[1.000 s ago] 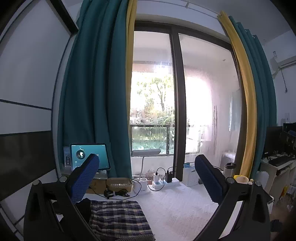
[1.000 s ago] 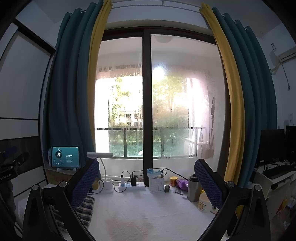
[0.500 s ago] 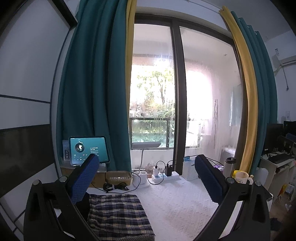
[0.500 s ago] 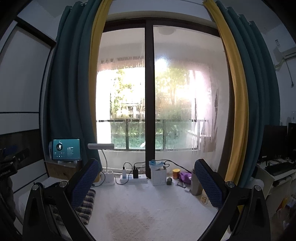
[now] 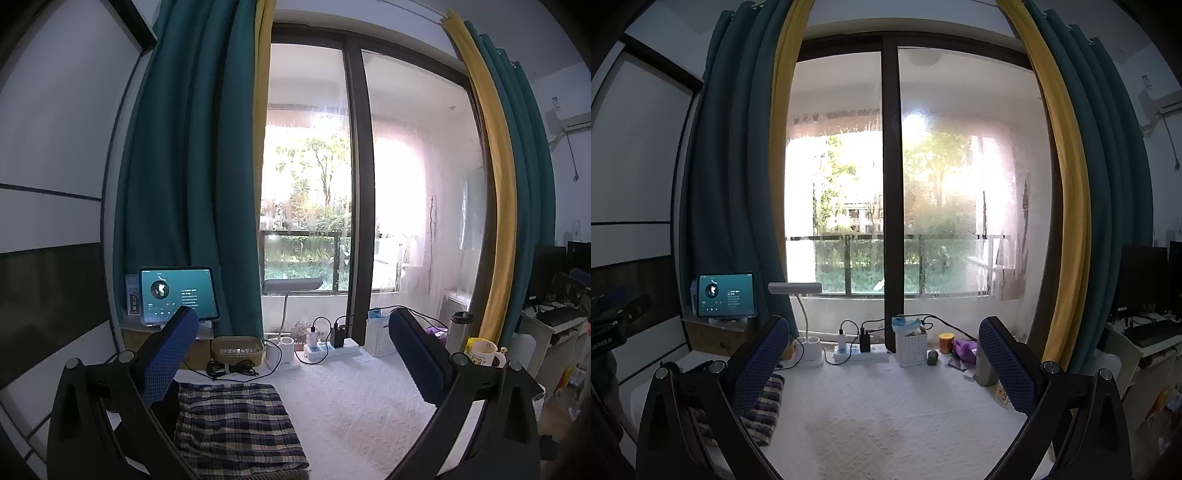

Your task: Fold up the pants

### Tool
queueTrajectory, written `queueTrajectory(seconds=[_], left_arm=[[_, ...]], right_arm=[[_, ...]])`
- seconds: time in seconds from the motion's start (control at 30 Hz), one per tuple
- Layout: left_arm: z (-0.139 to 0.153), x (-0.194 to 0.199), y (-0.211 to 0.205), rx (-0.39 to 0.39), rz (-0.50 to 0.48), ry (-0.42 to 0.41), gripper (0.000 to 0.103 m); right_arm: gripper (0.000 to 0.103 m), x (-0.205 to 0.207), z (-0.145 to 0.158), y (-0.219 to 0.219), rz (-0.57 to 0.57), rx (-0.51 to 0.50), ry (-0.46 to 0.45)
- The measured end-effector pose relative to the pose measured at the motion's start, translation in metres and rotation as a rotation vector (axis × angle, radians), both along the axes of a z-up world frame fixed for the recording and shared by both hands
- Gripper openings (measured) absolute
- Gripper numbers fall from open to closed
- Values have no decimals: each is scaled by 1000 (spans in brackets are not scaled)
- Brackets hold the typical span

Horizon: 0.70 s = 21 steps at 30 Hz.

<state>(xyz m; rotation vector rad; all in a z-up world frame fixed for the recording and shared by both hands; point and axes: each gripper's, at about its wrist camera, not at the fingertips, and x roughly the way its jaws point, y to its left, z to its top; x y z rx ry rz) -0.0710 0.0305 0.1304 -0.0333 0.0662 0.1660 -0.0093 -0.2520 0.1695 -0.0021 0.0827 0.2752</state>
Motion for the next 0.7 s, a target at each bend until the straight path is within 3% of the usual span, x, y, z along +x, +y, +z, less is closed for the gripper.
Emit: queueTrajectory(seconds=[0.7], left_arm=[[2, 2, -2, -2, -4, -8, 102]], right_arm=[[103, 4, -2, -1, 8, 1, 13]])
